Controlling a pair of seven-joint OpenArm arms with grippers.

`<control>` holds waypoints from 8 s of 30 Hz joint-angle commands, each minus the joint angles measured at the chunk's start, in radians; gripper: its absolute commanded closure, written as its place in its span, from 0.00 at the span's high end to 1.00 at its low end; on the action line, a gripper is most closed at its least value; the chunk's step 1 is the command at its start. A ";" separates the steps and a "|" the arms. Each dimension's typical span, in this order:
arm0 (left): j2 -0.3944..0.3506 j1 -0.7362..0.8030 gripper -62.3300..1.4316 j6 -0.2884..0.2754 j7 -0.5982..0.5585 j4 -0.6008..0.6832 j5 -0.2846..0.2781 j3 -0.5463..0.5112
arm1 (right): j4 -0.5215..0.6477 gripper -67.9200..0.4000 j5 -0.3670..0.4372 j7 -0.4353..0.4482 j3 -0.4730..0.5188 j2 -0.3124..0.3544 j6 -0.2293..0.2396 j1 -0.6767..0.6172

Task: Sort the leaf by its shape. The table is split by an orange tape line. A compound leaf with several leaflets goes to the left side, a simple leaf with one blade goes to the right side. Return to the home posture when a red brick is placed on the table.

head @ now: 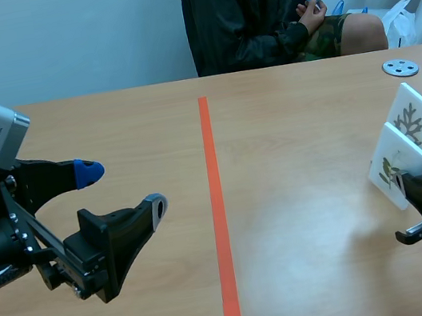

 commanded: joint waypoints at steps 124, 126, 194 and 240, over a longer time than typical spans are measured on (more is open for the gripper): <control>0.003 -0.003 1.00 0.000 -0.009 0.003 -0.009 -0.003 | 0.428 1.00 0.143 -0.262 -0.266 0.069 0.004 -0.005; 0.003 -0.003 1.00 0.000 -0.009 0.003 -0.009 -0.003 | 0.428 1.00 0.140 -0.262 -0.266 0.069 0.004 -0.005; 0.128 -0.460 1.00 0.002 -0.373 -0.667 0.269 0.476 | 0.428 1.00 0.095 -0.259 -0.252 0.069 0.000 -0.005; 0.151 -0.531 0.08 0.074 -0.391 -0.777 0.304 0.590 | 0.428 1.00 0.095 -0.266 -0.252 0.069 0.000 -0.005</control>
